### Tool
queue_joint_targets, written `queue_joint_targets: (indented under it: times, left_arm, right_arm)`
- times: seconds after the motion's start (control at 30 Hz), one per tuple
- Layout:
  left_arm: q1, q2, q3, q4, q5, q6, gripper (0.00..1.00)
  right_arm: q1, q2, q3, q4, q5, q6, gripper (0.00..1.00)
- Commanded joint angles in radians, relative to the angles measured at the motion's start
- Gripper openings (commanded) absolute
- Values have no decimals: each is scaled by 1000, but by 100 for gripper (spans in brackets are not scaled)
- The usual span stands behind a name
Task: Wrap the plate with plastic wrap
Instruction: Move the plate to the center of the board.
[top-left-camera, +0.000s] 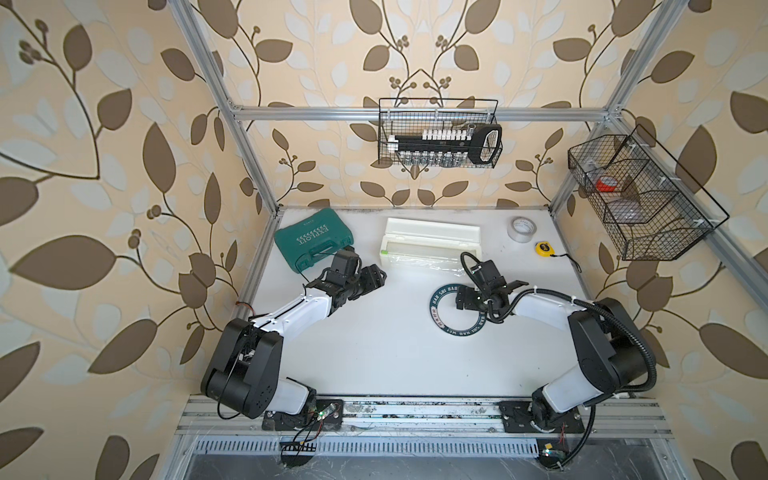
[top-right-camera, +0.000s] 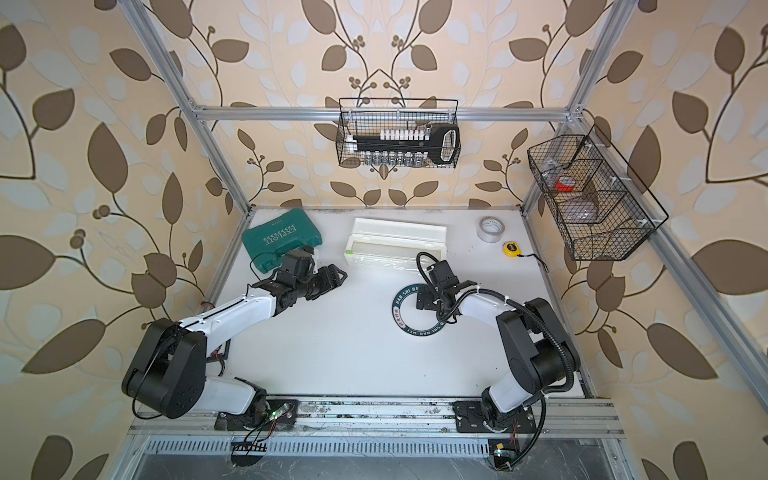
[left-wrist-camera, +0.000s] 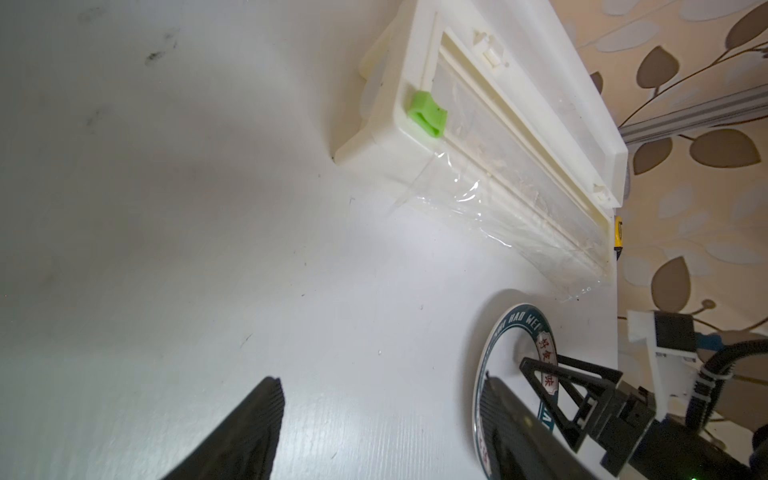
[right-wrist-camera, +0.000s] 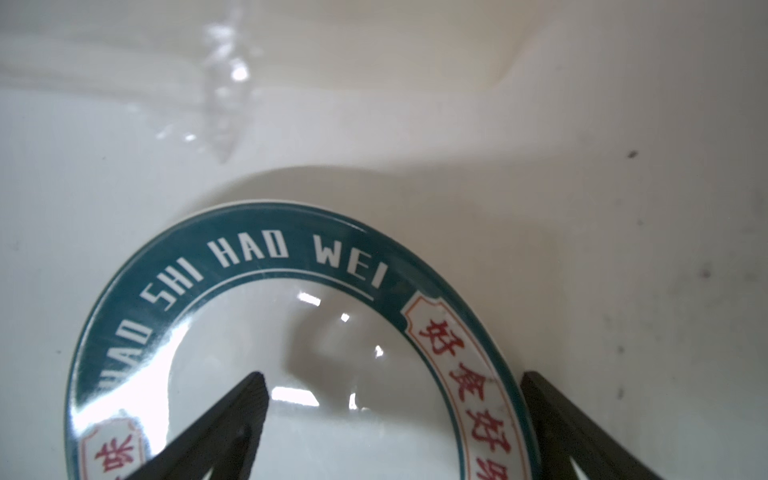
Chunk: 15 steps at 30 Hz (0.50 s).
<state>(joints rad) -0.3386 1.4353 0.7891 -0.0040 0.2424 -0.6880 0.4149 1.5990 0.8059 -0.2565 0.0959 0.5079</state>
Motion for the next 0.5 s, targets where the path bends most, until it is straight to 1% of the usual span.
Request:
queue_joint_targets:
  times: [0.0,0.1,0.2,0.27,0.37,0.47]
  left_arm:
    - [10,66,54,106,57,4,79]
    - [10,117,79,121,84,11,79]
    - [10,154,92,140,88,20,80]
    - [13,186,99,158,95,25,80]
    - [16,239,102,233,134,14,80]
    - [16,284,98,320,144,13,80]
  right_arm:
    - [66,36,51,-37,32,25,95]
    - [121,64,95,-35,17,56,95]
    - [143,84,122,-22,-6,71,95]
    - [143,88,127,4,-49,66,95]
    - [139,71,118,61,-138,28,95]
    - [95,11,89,82,-190,12,96]
